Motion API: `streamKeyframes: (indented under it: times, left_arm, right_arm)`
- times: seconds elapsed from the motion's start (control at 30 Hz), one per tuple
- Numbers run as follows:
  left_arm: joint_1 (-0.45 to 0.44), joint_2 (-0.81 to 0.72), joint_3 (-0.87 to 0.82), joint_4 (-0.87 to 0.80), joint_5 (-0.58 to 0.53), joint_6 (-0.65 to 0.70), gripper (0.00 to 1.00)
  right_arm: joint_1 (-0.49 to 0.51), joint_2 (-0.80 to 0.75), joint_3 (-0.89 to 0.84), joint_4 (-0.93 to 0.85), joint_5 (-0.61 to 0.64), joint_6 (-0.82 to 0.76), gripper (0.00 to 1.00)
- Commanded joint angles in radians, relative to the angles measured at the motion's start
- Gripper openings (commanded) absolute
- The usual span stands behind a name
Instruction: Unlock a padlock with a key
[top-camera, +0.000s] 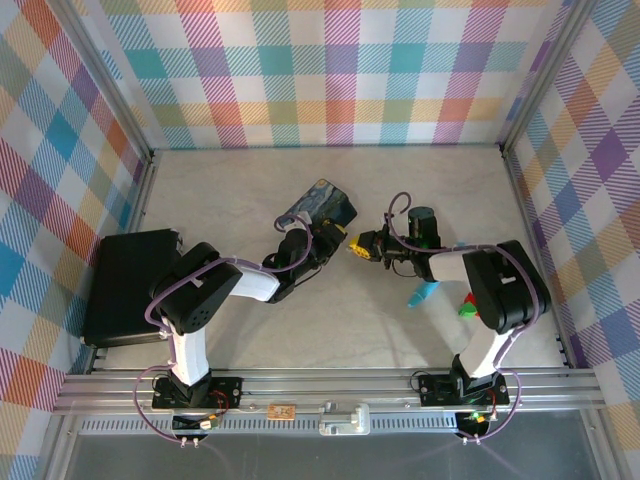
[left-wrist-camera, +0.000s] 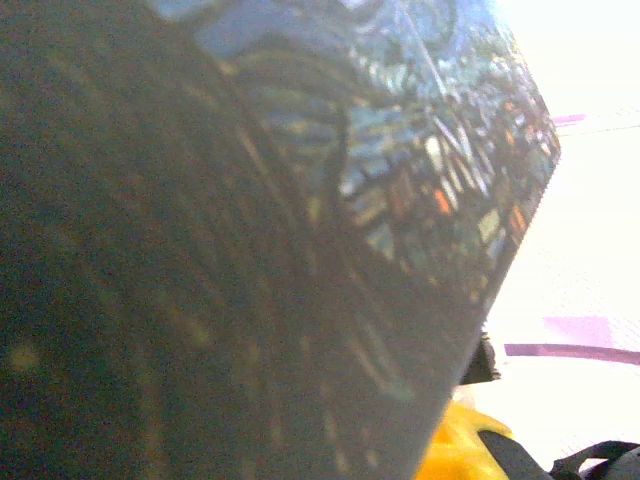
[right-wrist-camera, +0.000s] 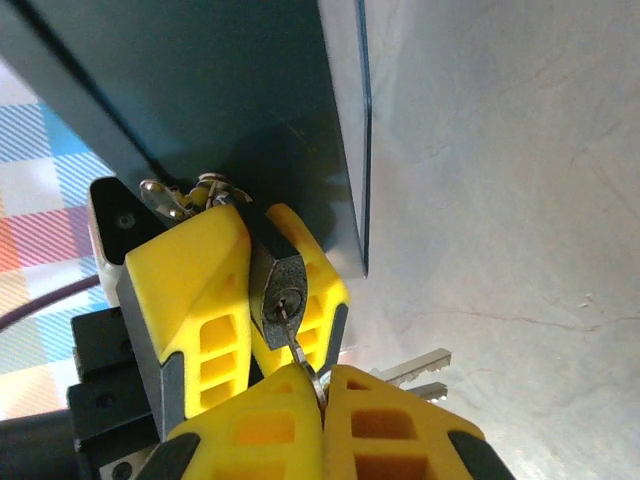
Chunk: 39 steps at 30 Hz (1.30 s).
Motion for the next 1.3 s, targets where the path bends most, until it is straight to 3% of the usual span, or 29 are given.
streamKeyframes:
  times: [0.0,0.17,0.4,0.57,0.77,0.9,1.03,1.27]
  left_arm:
    - [-0.06,-0.013,0.031,-0.024,0.162,0.005,0.0]
    - [-0.053,-0.006,0.04,0.022,0.171,-0.078,0.0]
    - [-0.054,-0.027,0.054,0.005,0.195,-0.098,0.0]
    - [-0.071,-0.057,0.042,-0.057,0.234,-0.03,0.0]
    - [-0.083,-0.063,0.02,-0.064,0.259,0.013,0.0]
    - [-0.086,-0.015,0.035,-0.01,0.268,-0.007,0.0]
    - [-0.088,0.026,0.057,0.036,0.284,-0.024,0.0]
    - [-0.069,-0.017,0.048,-0.032,0.258,0.016,0.0]
  right_arm:
    - [0.024,-0.096,0.076,-0.11,0.108,-0.358,0.0]
    - [0.027,-0.098,0.069,-0.116,0.089,-0.511,0.0]
    - [0.028,-0.09,0.106,-0.114,0.087,-0.451,0.0]
    - [-0.007,-0.041,0.176,-0.099,0.044,-0.243,0.0]
    - [-0.015,0.074,0.183,0.204,-0.044,0.131,0.0]
    - [-0.01,0.113,0.173,0.335,-0.056,0.265,0.0]
    - [0.005,0.107,0.192,0.273,-0.046,0.238,0.0]
    - [0.013,0.102,0.194,0.124,-0.007,0.105,0.0]
